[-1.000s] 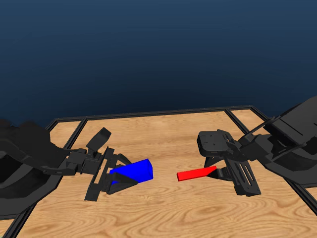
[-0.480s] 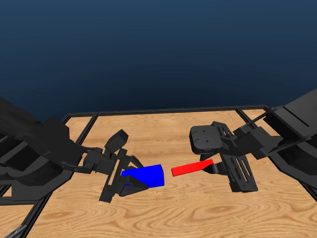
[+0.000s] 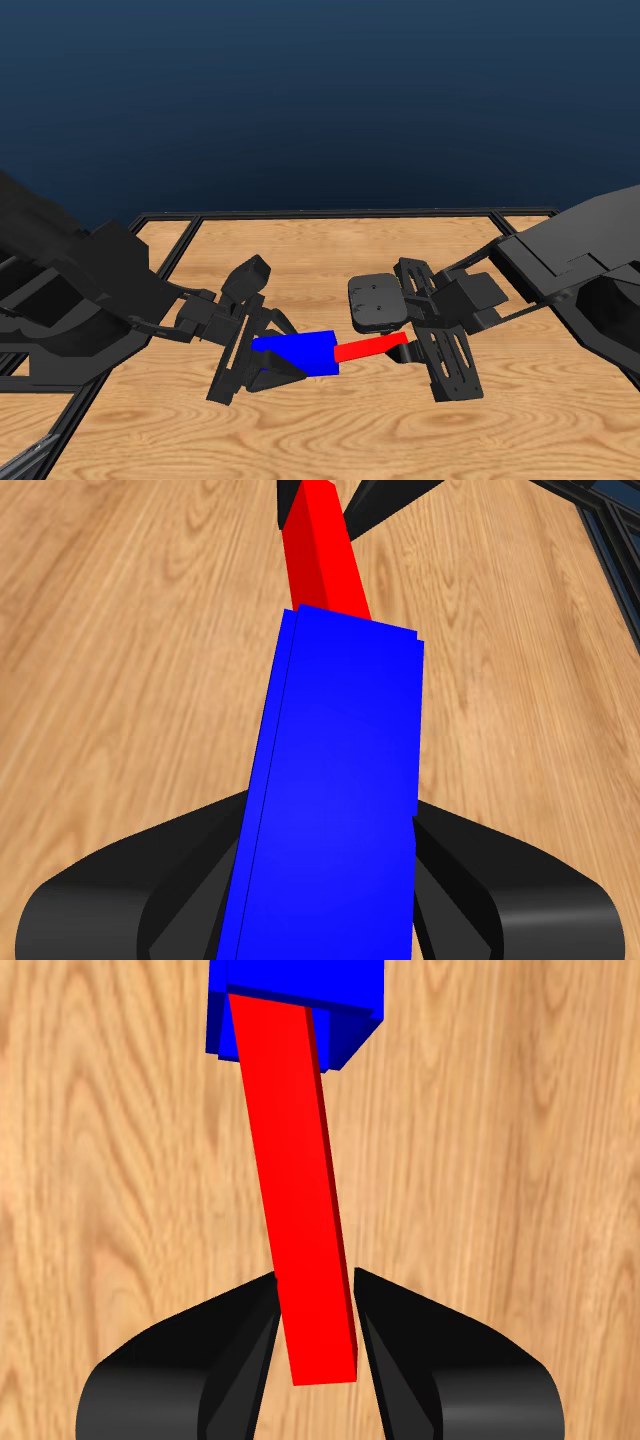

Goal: Insert peg into socket

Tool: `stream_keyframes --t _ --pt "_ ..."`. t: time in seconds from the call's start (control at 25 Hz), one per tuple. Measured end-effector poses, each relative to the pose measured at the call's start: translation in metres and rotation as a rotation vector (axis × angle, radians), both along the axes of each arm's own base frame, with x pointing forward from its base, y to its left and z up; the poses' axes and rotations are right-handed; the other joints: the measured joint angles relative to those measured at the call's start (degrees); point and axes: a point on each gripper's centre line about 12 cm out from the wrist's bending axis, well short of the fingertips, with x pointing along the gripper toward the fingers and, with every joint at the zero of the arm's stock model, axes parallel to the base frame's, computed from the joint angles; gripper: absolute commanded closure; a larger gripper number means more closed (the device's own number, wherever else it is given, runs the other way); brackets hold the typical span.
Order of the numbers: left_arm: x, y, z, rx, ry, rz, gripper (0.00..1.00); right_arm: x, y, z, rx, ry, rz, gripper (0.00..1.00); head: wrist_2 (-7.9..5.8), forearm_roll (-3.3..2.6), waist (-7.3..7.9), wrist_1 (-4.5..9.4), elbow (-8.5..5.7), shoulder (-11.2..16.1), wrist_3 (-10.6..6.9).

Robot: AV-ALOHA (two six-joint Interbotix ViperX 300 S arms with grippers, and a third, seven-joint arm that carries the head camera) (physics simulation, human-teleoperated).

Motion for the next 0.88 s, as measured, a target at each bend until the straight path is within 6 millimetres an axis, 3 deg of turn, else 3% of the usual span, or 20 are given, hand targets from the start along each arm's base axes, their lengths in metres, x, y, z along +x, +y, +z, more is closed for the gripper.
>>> stream_keyframes --t 0.64,0.88 --pt "0.001 0.0 -0.008 -0.017 0.039 0.01 1.0 0.062 -0.001 -0.015 0.073 -0.089 0.066 1.0 -0.47 0.1 0.87 0.4 -0.21 0.6 0.32" --pt "-0.005 -0.006 -0.013 -0.023 0.079 -0.007 1.0 0.073 0.002 -0.023 0.089 -0.085 0.079 1.0 -0.38 0.05 0.59 0.34 -0.21 0.6 0.68"
